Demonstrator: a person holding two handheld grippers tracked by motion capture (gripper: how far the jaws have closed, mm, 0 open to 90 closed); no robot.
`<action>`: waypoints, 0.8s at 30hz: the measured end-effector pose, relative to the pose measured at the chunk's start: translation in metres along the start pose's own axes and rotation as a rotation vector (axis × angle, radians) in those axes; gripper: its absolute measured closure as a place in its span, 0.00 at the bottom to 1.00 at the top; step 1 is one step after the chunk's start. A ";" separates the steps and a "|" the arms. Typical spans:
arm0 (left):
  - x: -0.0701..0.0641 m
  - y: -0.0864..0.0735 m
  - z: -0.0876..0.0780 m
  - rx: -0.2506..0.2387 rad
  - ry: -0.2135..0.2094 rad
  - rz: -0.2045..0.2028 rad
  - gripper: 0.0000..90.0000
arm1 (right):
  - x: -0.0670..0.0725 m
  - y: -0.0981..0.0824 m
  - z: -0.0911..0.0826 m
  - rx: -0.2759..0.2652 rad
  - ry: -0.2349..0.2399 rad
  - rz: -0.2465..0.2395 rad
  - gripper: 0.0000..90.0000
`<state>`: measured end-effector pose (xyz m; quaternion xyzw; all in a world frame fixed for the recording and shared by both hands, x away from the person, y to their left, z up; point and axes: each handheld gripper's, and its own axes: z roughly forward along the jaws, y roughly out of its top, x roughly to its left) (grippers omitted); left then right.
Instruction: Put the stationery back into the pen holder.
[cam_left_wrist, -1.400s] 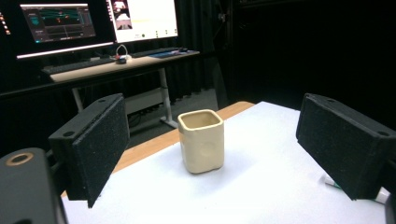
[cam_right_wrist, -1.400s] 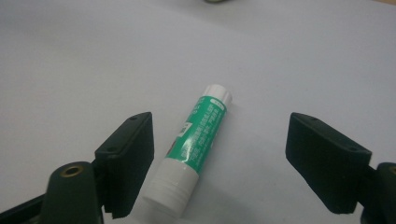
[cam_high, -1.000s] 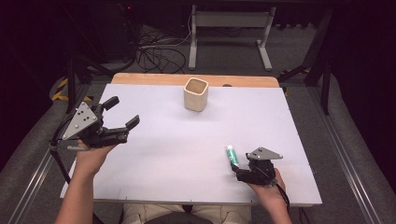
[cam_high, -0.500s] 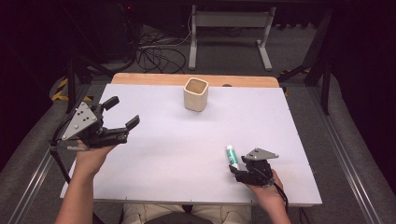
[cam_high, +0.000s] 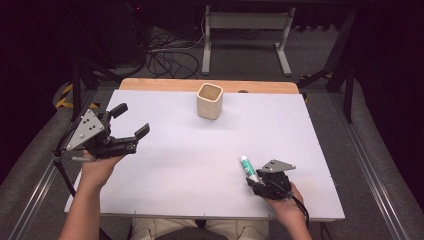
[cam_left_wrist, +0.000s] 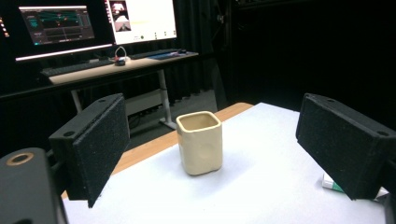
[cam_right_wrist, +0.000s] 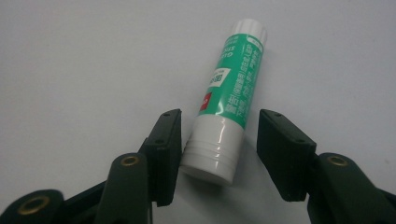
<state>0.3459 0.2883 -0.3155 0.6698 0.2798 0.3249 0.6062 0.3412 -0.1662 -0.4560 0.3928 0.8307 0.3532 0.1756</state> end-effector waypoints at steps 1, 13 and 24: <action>0.000 0.000 0.000 0.000 0.000 0.000 0.12 | 0.000 0.000 0.000 0.003 -0.002 -0.003 0.59; 0.000 -0.001 0.001 0.005 -0.001 -0.002 0.12 | -0.003 -0.002 -0.001 0.016 0.007 -0.005 0.62; 0.000 -0.001 0.001 0.005 -0.002 -0.002 0.12 | -0.004 -0.003 -0.003 0.016 -0.002 -0.006 0.71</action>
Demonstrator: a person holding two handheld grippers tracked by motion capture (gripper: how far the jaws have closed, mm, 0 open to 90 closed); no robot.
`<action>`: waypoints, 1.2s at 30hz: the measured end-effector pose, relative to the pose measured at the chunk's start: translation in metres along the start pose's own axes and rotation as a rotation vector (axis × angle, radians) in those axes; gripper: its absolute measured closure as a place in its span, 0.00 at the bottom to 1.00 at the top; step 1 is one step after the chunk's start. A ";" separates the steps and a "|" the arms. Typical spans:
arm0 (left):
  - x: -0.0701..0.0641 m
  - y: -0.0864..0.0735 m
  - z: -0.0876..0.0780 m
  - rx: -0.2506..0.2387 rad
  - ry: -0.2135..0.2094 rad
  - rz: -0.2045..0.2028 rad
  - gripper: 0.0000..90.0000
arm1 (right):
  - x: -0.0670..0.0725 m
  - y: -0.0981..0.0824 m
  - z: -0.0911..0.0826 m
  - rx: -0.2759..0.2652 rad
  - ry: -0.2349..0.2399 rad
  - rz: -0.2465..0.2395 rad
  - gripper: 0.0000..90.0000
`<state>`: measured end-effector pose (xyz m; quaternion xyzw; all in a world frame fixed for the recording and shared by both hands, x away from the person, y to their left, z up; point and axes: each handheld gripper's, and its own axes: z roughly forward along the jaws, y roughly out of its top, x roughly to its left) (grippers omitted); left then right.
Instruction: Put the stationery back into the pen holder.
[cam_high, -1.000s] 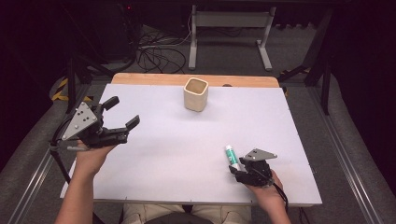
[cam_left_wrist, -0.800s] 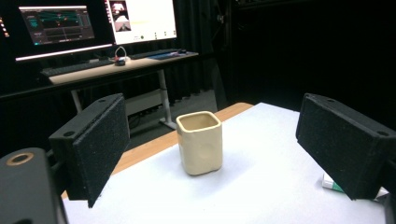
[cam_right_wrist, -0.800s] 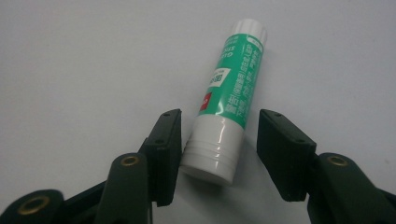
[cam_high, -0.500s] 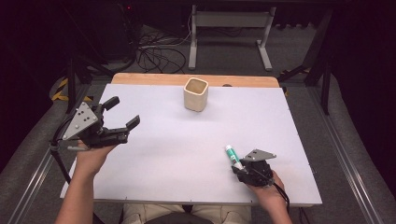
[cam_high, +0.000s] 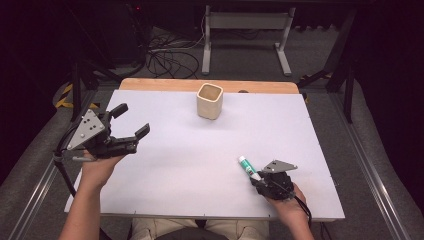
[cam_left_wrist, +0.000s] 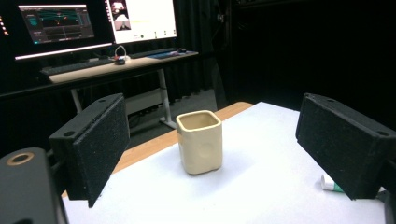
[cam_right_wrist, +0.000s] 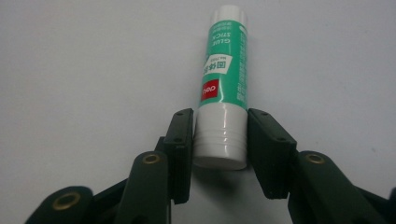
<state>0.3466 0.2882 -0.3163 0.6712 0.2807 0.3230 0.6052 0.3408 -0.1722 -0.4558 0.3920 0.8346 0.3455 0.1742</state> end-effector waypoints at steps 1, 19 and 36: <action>0.000 0.000 0.000 0.001 0.000 0.000 0.12 | 0.000 0.000 0.000 -0.002 -0.003 -0.002 0.72; -0.002 -0.001 0.003 0.007 -0.009 0.004 0.12 | 0.001 0.006 -0.008 -0.105 -0.006 -0.018 0.73; -0.008 -0.005 0.010 0.016 -0.032 0.000 0.13 | 0.000 0.028 -0.019 -0.213 0.018 -0.042 0.73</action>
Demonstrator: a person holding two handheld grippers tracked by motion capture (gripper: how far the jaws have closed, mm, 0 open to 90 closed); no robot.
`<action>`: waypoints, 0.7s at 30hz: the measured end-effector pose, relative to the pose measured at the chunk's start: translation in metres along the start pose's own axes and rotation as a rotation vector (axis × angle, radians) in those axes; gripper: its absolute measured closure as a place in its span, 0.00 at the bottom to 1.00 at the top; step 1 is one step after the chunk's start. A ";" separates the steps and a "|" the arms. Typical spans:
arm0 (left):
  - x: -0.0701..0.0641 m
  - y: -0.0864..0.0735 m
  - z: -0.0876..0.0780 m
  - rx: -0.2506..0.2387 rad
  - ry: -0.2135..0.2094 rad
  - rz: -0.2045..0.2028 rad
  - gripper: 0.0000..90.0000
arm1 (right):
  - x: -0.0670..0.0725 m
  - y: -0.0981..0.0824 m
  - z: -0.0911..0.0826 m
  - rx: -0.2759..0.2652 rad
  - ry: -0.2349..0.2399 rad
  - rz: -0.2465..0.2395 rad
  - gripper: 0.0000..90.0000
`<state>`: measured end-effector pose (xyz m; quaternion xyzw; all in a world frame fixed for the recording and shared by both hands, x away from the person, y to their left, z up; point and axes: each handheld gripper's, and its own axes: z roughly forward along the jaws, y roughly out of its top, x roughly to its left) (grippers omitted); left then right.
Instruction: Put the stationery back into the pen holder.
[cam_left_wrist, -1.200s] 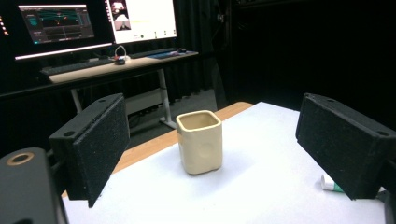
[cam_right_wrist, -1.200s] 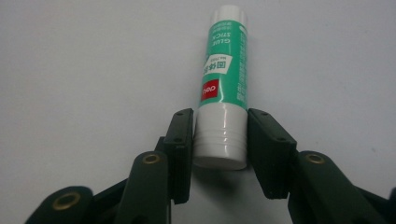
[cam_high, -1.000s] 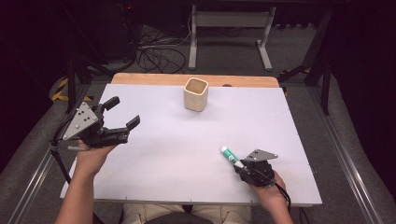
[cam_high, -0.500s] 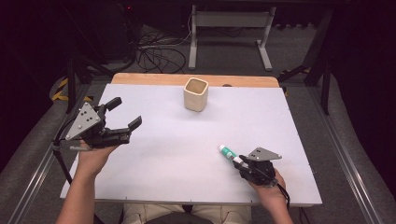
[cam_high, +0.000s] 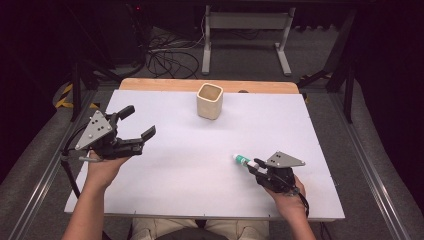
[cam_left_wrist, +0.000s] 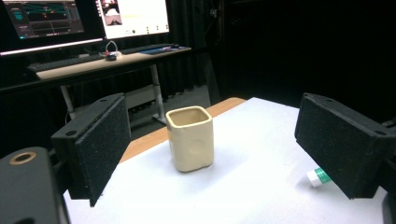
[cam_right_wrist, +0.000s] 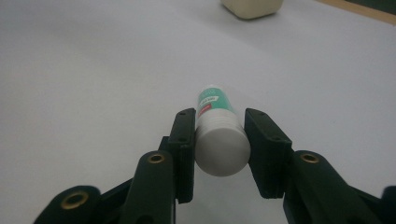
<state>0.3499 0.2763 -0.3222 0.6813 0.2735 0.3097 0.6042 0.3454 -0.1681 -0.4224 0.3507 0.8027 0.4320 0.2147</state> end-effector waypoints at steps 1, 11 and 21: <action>0.000 0.000 0.000 0.003 0.000 0.000 0.13 | 0.000 0.002 0.000 -0.007 0.001 0.001 0.73; -0.003 -0.003 0.006 0.020 -0.013 0.002 0.13 | -0.002 0.022 -0.002 -0.062 0.000 -0.024 0.73; -0.005 -0.006 0.011 0.041 -0.039 0.009 0.14 | -0.006 0.044 -0.003 -0.081 0.010 0.010 0.73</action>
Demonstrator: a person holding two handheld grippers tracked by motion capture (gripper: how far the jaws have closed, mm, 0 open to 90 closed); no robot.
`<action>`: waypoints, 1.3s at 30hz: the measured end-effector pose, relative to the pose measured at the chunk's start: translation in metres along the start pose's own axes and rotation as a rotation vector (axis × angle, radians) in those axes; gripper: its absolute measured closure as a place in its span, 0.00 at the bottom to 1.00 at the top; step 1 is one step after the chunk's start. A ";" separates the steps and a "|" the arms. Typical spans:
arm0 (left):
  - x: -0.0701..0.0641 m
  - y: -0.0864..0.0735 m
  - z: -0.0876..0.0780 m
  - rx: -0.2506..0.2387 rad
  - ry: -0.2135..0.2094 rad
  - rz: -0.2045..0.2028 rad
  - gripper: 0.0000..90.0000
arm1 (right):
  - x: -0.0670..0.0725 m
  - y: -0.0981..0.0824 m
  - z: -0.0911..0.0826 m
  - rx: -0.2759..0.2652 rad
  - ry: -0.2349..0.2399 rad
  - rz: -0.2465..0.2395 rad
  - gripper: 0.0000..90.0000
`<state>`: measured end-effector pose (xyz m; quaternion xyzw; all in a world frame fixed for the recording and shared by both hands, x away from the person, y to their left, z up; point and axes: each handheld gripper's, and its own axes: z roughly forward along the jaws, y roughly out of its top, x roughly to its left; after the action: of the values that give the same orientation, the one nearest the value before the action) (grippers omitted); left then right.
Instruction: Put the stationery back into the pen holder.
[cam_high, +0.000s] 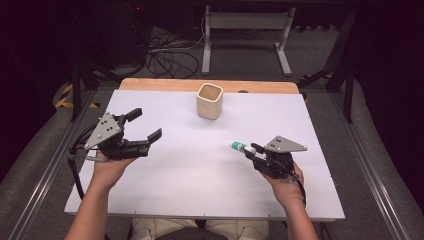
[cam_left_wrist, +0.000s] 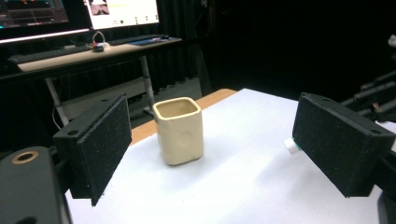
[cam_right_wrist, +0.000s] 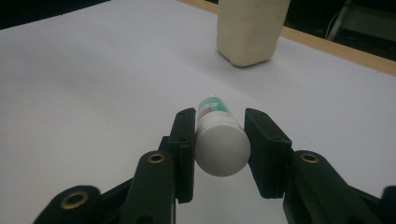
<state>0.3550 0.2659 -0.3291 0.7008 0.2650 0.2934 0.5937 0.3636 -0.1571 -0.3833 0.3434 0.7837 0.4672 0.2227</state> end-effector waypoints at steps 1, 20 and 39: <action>-0.001 0.000 0.001 0.005 -0.003 0.003 0.14 | 0.000 0.000 0.000 0.000 0.000 0.000 0.73; -0.011 -0.016 0.031 0.081 -0.068 0.049 0.12 | -0.009 0.035 0.011 0.024 0.074 0.048 0.73; -0.019 -0.022 0.068 0.138 -0.102 0.114 0.16 | -0.013 0.072 0.023 0.022 0.165 0.055 0.73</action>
<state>0.3902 0.2096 -0.3610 0.7679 0.2138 0.2719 0.5391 0.4111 -0.1305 -0.3301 0.3277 0.7947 0.4912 0.1406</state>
